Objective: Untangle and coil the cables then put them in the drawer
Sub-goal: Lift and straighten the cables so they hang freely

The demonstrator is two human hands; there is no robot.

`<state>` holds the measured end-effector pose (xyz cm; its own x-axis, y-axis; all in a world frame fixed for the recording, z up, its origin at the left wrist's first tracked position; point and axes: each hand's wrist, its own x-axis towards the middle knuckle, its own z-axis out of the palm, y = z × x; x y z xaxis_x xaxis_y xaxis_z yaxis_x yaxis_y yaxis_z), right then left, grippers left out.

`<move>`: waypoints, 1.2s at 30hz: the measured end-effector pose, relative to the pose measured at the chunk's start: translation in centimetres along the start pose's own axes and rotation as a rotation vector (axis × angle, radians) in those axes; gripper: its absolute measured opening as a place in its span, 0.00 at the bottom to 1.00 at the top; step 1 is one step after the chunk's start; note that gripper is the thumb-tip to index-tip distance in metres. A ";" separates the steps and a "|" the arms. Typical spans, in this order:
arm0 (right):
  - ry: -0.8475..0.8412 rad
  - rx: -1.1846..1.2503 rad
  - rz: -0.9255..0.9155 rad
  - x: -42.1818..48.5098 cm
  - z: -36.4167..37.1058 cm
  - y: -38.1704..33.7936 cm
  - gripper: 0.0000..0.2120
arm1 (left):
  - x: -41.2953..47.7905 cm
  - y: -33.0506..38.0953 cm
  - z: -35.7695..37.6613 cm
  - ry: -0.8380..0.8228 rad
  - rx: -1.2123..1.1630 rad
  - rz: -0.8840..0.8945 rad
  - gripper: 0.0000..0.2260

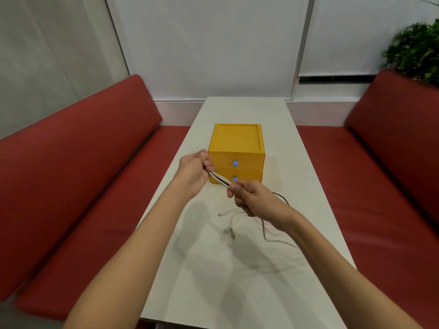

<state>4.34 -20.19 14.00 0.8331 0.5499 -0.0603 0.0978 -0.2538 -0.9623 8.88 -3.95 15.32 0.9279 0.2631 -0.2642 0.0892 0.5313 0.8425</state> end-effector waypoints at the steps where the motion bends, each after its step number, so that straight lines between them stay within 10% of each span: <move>1: 0.008 -0.038 -0.004 0.0 -0.2 -0.2 0.15 | 0.9 0.6 -0.1 0.045 -0.025 -0.045 0.14; 26: 0.096 -0.148 -0.024 -0.4 -13.0 0.5 0.14 | 6.3 11.2 -11.3 0.609 -0.296 0.218 0.16; 36: 0.114 -0.139 -0.219 2.1 -14.8 -6.4 0.13 | 5.0 1.9 -13.9 0.456 -0.052 -0.306 0.09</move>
<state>13.48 -29.21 23.92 0.8388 0.5126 0.1832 0.3497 -0.2494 -0.9031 8.66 9.60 9.10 0.6108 0.4063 -0.6796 0.3018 0.6741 0.6742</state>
